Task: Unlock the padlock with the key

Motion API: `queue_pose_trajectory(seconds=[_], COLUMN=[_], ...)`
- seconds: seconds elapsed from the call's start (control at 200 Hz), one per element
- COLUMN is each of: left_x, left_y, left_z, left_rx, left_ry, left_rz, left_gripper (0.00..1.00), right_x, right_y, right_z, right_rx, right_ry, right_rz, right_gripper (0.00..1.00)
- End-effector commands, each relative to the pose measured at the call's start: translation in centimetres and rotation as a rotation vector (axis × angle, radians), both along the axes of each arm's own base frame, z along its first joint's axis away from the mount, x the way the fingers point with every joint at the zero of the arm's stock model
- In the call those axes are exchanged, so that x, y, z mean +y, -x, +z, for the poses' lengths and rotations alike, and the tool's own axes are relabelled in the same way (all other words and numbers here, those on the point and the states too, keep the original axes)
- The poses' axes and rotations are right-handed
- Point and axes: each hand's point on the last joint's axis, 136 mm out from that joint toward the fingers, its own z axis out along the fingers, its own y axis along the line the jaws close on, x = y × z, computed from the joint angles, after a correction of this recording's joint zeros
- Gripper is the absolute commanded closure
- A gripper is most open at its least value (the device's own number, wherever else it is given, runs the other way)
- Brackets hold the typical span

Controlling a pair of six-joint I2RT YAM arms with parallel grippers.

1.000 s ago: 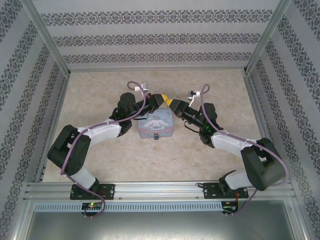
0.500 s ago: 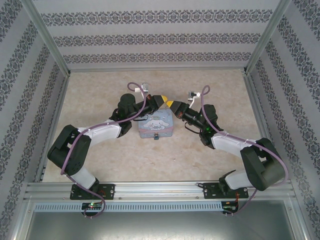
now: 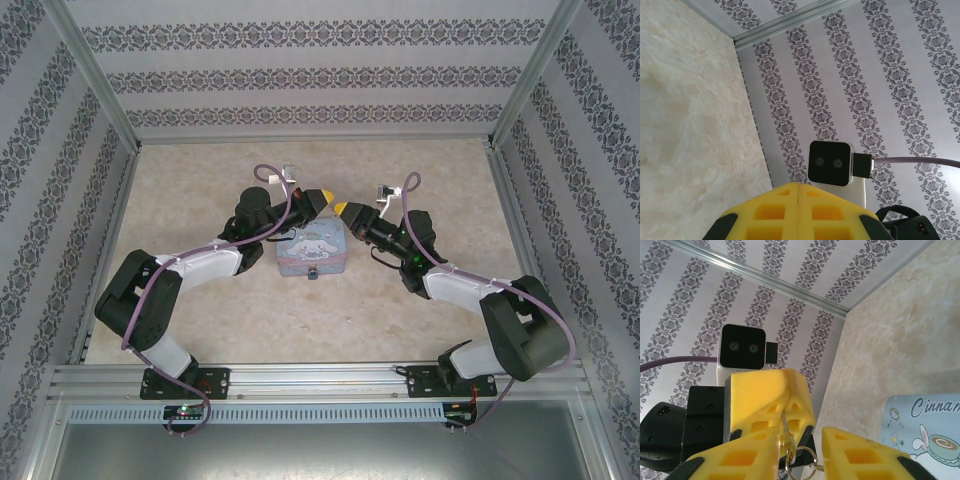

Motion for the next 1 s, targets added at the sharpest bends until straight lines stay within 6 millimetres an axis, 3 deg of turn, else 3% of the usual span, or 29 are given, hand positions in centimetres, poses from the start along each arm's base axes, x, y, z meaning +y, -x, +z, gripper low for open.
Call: queue_pose_trajectory(seconds=[0.0,0.09,0.325,0.515,0.994], left_x=[0.5,0.6,0.7,0.7,0.8], left_y=[-0.2,-0.2,-0.1,-0.1,-0.2], left_z=[1.9,1.8,1.7,1.7,1.4], left_rx=[-0.061,-0.058,-0.054,-0.055,-0.049], left_ry=[0.037,0.037,0.039,0.041,0.038], left_rz=[0.020,0.022,0.023,0.024,0.029], left_gripper=[1.00,1.00,1.00,1.00,1.00], right_x=[0.6,0.5,-0.1,0.4,1.7], right_y=[0.3,0.1,-0.7,-1.0,-0.5], right_z=[0.3,0.6,2.2,2.0,0.8], right_rx=[-0.027,-0.035,-0.073,-0.067,-0.050], right_ry=[-0.004,-0.006,-0.006,-0.006,0.002], right_rz=[0.016,0.003,-0.036,-0.017,0.014], right_gripper=[0.54,0.37,0.35,0.38,0.58])
